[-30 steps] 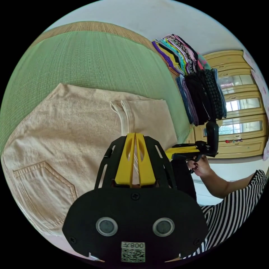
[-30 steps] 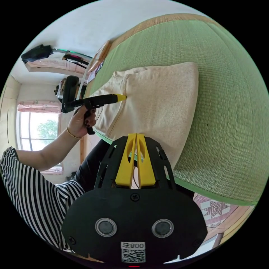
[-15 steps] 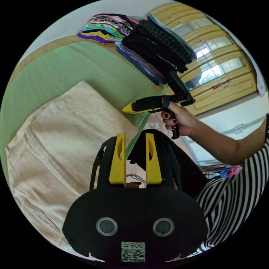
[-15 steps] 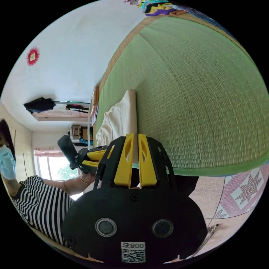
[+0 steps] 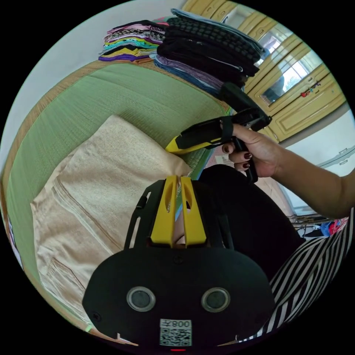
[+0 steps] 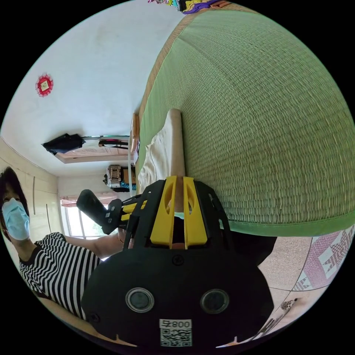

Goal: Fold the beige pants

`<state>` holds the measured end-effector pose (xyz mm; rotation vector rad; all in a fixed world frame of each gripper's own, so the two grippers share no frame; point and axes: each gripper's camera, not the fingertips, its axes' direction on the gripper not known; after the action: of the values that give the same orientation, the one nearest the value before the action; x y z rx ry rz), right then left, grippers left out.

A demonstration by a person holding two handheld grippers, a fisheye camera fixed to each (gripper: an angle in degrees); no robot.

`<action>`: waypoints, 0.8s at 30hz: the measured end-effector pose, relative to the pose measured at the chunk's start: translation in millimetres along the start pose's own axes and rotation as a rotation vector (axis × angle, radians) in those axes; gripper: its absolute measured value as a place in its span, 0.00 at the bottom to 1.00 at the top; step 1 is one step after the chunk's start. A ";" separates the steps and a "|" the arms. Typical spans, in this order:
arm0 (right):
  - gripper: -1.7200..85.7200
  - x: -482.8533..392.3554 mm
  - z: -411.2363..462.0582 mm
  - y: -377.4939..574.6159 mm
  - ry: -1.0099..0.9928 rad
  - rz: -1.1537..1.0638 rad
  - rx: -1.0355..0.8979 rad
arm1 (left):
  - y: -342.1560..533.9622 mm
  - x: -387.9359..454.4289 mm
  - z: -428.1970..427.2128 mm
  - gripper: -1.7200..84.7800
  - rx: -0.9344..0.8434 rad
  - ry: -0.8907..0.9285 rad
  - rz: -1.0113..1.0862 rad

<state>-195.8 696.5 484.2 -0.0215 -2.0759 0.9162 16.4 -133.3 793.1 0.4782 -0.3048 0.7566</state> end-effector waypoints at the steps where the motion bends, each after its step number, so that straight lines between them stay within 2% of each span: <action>1: 0.08 4.0 -4.4 -1.1 -0.022 0.010 0.009 | 1.5 -0.3 -2.8 0.04 0.011 0.013 -0.012; 8: 0.11 6.3 -21.2 -30.6 -0.112 0.019 0.084 | 23.4 -0.2 -40.3 0.04 0.111 0.086 -0.071; 13: 0.11 -9.2 -1.0 -91.8 -0.124 0.010 0.063 | 36.0 5.4 -58.9 0.04 0.117 0.093 -0.058; 24: 0.04 -57.8 26.9 -138.4 0.023 0.001 -0.037 | 61.9 8.0 -109.3 0.04 0.162 0.128 -0.020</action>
<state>-136.8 560.4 519.0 -0.0526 -2.0720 0.8740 -12.1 -33.3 722.2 0.5819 -0.1199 0.7925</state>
